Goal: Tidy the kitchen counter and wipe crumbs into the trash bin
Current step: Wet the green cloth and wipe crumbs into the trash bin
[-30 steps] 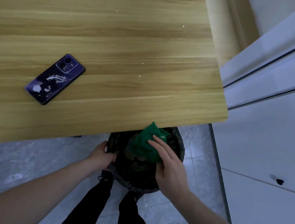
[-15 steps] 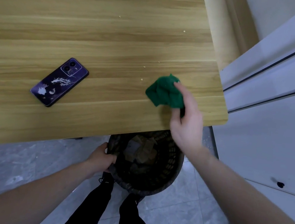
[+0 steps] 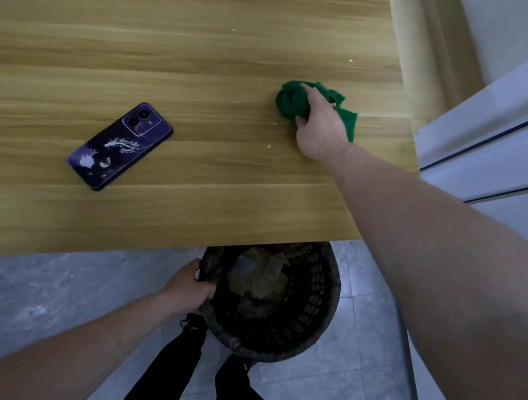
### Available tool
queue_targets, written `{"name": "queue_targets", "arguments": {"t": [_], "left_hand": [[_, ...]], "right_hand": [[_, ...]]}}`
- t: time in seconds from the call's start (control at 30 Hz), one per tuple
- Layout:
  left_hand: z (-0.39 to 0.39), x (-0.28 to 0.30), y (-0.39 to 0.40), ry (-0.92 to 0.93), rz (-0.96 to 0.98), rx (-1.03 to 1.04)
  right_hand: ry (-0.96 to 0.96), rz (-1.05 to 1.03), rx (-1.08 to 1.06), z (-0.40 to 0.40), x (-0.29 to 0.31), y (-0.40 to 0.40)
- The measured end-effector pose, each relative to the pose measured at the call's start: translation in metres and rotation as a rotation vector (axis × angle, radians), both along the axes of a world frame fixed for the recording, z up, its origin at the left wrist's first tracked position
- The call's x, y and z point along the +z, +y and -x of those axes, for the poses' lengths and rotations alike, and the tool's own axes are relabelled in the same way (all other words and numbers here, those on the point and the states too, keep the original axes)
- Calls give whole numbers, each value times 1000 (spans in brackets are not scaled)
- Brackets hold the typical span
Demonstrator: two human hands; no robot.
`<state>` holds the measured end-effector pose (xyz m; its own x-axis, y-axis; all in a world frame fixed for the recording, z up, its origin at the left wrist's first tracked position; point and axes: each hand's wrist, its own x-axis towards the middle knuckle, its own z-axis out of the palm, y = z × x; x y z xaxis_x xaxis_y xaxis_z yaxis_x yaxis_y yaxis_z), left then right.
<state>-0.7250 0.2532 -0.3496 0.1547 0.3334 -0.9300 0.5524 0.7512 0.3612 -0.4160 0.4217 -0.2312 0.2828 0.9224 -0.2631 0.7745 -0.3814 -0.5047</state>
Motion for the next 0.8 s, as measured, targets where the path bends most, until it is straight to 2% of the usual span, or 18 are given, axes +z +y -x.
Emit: {"name": "queue_targets", "arguments": {"t": [0.1, 0.23, 0.33, 0.53, 0.63, 0.8], "left_hand": [[0, 0, 0, 3, 10, -4], [-3, -1, 0, 12, 12, 16], [-5, 2, 0, 15, 5, 23], [-8, 13, 2, 11, -21, 39], [-8, 15, 2, 13, -37, 35], [-7, 13, 3, 11, -37, 30]], "right_hand": [[20, 84, 48, 5, -9, 2], [-11, 28, 182, 9, -6, -16], [-25, -34, 323, 23, -6, -50], [41, -39, 441, 40, -7, -137], [56, -55, 457, 46, -8, -185], [79, -111, 354, 58, -3, -249]]}}
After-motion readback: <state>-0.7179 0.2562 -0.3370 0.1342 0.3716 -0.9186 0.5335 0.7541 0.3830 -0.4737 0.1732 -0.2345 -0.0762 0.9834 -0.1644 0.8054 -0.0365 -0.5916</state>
